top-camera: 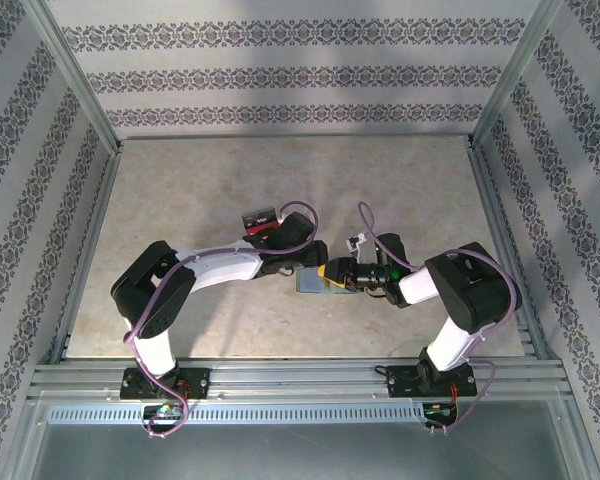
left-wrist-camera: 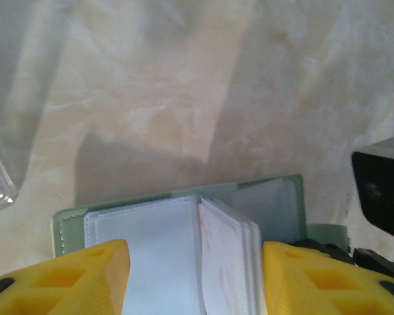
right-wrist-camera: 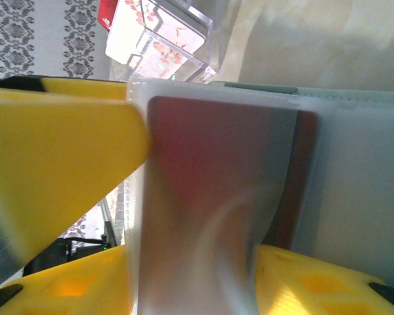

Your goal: Take the credit cards out of the card holder

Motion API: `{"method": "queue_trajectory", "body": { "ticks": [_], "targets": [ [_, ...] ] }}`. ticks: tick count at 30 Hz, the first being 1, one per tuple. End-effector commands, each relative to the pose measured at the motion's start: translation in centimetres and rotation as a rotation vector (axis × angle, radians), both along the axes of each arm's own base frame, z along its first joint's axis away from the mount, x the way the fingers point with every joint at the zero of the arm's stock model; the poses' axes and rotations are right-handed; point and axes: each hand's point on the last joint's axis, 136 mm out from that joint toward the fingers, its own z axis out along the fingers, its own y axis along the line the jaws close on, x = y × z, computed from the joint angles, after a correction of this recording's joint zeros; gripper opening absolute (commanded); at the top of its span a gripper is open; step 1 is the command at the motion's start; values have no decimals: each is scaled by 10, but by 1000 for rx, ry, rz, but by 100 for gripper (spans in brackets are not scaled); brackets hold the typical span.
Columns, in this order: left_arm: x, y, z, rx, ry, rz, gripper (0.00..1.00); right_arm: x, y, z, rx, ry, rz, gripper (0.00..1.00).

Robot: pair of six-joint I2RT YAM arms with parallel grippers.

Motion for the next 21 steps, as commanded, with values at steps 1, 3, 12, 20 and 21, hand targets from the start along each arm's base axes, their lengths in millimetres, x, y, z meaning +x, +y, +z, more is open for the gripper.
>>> {"method": "queue_trajectory", "body": {
  "ticks": [1, 3, 12, 20, 21],
  "targets": [
    [-11, -3, -8, 44, 35, -49, 53, 1, -1, -4, 14, 4, -17, 51],
    [-10, -1, -9, 54, 32, -44, 50, 1, -2, -4, 12, 4, -19, 51],
    [-10, 0, -6, 40, 17, -40, 46, 1, -3, -7, 10, 14, -23, 51],
    [-10, 5, 0, 37, -2, -26, 43, 2, -7, -6, 11, 8, -37, 51],
    [-11, 6, 0, 39, -5, -24, 43, 3, -7, -6, 11, 8, -38, 51]
  ]
}}
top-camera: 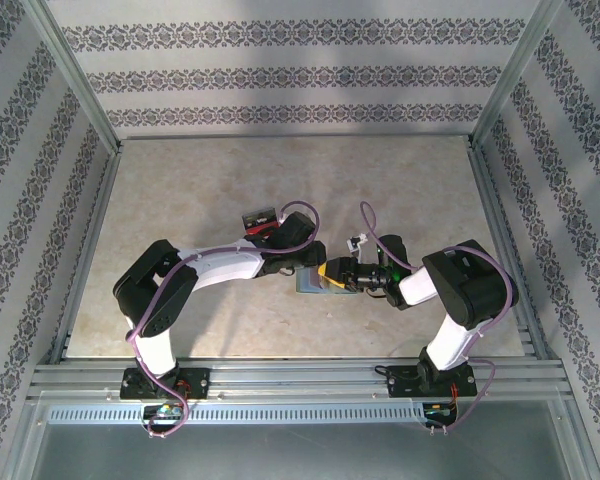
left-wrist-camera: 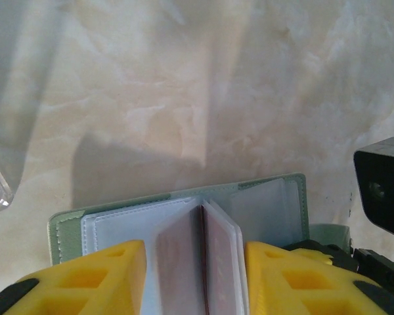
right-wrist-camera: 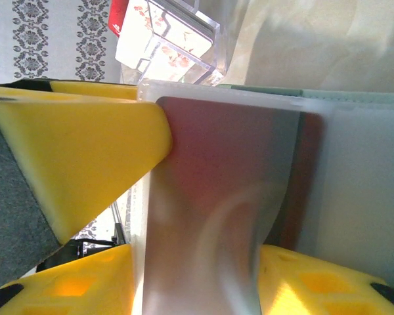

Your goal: Take the credit cards out of the card holder

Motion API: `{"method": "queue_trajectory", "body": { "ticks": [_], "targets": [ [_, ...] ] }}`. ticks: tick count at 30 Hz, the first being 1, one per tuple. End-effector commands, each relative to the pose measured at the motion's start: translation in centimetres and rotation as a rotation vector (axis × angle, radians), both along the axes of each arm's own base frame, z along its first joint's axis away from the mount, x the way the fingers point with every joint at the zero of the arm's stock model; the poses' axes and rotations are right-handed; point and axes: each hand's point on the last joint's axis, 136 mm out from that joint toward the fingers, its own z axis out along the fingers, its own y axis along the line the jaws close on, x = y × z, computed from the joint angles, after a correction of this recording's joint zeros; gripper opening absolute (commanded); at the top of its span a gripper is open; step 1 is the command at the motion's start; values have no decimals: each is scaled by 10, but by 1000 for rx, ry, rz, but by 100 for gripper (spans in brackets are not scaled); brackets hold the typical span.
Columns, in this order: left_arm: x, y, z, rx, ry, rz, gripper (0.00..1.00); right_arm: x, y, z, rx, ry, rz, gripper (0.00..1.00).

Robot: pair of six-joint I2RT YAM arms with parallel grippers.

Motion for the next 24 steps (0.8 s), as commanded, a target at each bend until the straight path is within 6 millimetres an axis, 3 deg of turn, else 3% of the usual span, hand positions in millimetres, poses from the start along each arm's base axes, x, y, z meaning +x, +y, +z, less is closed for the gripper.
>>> {"method": "queue_trajectory", "body": {
  "ticks": [1, 9, 18, 22, 24],
  "targets": [
    [-11, 8, 1, 35, -7, -16, 43, 1, -6, -8, -17, 6, -27, 51],
    [-14, 16, -1, 54, -2, -2, 43, 3, -7, -9, -17, 5, -31, 50],
    [-10, -4, -2, -19, 8, -36, 32, 3, -7, -12, -15, 16, -35, 48],
    [-12, -3, -6, -28, 28, -18, 34, 4, -6, -9, -15, 12, -43, 48],
    [-13, 2, -7, -11, 36, -2, 42, -4, -8, -13, -22, 36, -49, 48]
  ]
}}
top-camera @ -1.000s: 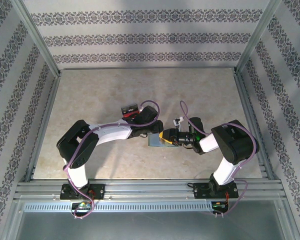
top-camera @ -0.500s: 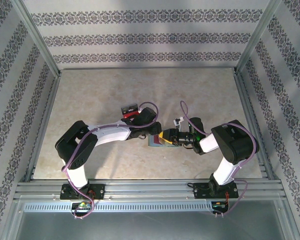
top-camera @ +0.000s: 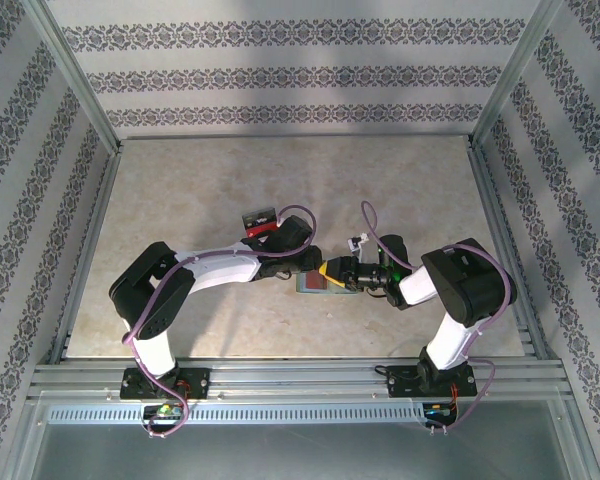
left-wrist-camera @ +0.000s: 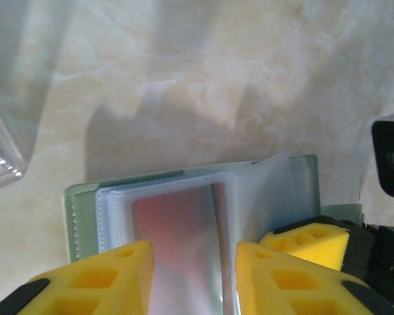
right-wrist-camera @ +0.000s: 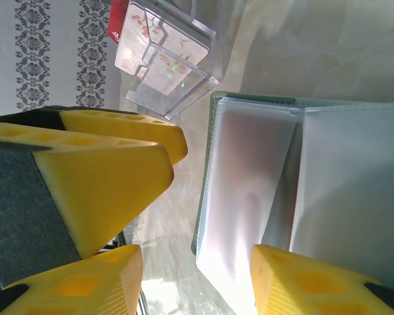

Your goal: Take the credit cards out of the card holder

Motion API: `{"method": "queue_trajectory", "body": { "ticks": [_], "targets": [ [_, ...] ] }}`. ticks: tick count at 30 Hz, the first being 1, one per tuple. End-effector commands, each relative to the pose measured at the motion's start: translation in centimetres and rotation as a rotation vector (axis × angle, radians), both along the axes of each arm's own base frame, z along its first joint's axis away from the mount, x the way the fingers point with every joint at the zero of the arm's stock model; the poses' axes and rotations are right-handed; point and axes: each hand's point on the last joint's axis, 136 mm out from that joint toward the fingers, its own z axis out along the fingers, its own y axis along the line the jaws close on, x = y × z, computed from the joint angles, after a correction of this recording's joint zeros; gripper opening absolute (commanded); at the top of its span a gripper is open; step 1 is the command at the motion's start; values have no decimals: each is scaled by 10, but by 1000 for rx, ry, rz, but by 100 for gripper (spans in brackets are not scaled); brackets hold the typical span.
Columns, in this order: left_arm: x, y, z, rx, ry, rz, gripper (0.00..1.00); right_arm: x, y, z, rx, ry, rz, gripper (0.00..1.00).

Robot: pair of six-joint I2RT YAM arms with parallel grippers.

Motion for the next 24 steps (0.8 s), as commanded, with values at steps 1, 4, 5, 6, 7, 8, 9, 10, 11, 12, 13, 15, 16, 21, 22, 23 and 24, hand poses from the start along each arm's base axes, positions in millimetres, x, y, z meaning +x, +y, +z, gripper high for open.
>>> {"method": "queue_trajectory", "body": {
  "ticks": [1, 4, 5, 6, 7, 8, 9, 10, 11, 12, 13, 15, 16, 21, 22, 23, 24],
  "targets": [
    [-3, -1, -2, 2, 13, 13, 43, -7, -6, -10, -30, 34, -38, 48],
    [-3, 9, -1, 9, 12, 52, 43, -7, -5, -6, -54, 44, -55, 40],
    [-4, 12, -1, 8, 11, 60, 42, -8, -6, -5, -69, 48, -61, 37],
    [-3, 14, 2, 6, 4, 71, 40, -9, -6, -2, -90, 47, -67, 32],
    [-3, 17, 3, 9, -2, 78, 39, -15, -8, -6, -129, 68, -68, 30],
    [-3, 20, 5, 10, -8, 84, 37, -10, -6, -1, -158, 56, -70, 29],
    [-3, 22, 6, 13, -10, 90, 35, -12, -8, -1, -210, 58, -73, 28],
    [-3, 24, 7, 14, -13, 93, 34, -16, -12, -3, -280, 70, -77, 27],
    [-4, 25, 7, 15, -13, 94, 33, -17, -15, -3, -345, 67, -82, 27],
    [-4, 26, 7, 14, -12, 97, 30, -22, -21, -7, -432, 79, -82, 25],
    [-4, 27, 8, 13, -14, 99, 29, -24, -27, -7, -505, 79, -91, 23],
    [-4, 28, 7, 11, -12, 103, 28, -27, -36, -10, -597, 93, -97, 16],
    [-5, 28, 5, 11, -10, 105, 28, -29, -39, -12, -633, 102, -94, 14],
    [-5, 26, 4, 1, -1, 100, 27, -28, -38, -22, -737, 106, -62, 6],
    [-5, 26, 4, 1, -1, 99, 27, -26, -37, -24, -749, 104, -54, 4],
    [-6, 26, 3, 1, 2, 98, 27, -25, -36, -26, -757, 104, -49, 4],
    [-5, 26, 3, -1, 2, 99, 27, -24, -35, -28, -767, 104, -46, 3]
  ]
}}
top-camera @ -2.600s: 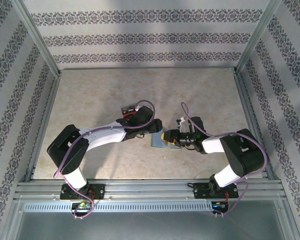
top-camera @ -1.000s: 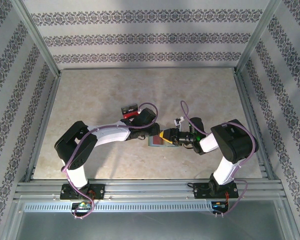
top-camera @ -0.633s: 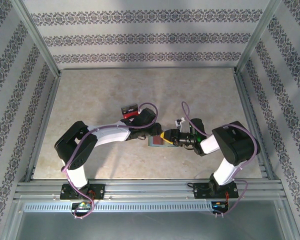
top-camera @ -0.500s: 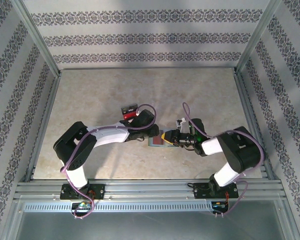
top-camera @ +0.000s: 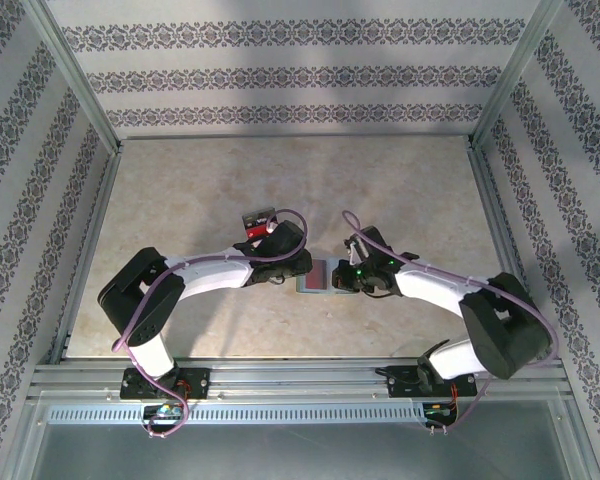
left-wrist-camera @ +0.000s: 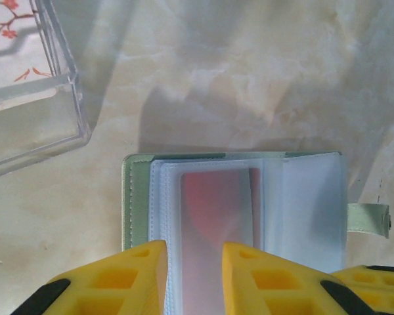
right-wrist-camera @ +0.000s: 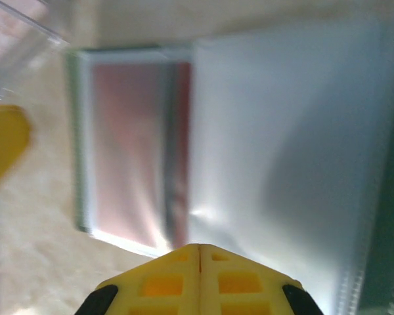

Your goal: Take the credit cards out of the card holder

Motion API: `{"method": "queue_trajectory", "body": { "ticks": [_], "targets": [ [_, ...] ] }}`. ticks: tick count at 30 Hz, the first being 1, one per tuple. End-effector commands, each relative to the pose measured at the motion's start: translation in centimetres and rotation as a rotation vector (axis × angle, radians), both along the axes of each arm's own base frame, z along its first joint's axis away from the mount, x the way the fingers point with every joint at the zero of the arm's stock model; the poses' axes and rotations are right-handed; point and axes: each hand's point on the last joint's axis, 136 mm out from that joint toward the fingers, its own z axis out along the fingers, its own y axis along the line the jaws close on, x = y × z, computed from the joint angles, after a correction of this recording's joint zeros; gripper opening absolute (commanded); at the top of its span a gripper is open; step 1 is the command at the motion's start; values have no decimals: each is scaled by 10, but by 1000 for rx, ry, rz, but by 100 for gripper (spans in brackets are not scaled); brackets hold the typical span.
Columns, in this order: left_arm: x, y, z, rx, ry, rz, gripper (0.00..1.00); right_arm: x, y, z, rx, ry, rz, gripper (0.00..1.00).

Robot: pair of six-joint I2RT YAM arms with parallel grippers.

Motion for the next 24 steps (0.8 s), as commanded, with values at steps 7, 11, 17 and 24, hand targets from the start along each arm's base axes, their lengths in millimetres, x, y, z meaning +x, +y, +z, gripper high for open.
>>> {"method": "queue_trajectory", "body": {
  "ticks": [7, 11, 17, 24],
  "targets": [
    [4, 1, 3, -37, 1, 29, 27, 7, -4, -14, -178, 5, 48, 2],
    [4, -6, -1, -63, 19, 21, 26, 9, -7, -13, -208, -9, 39, 2],
    [2, -12, -9, -89, 56, 15, 25, 10, -12, -4, -219, -36, 29, 2],
    [-2, -22, -23, -122, 111, 4, 29, 16, -24, 3, -227, -57, -6, 3]
  ]
}}
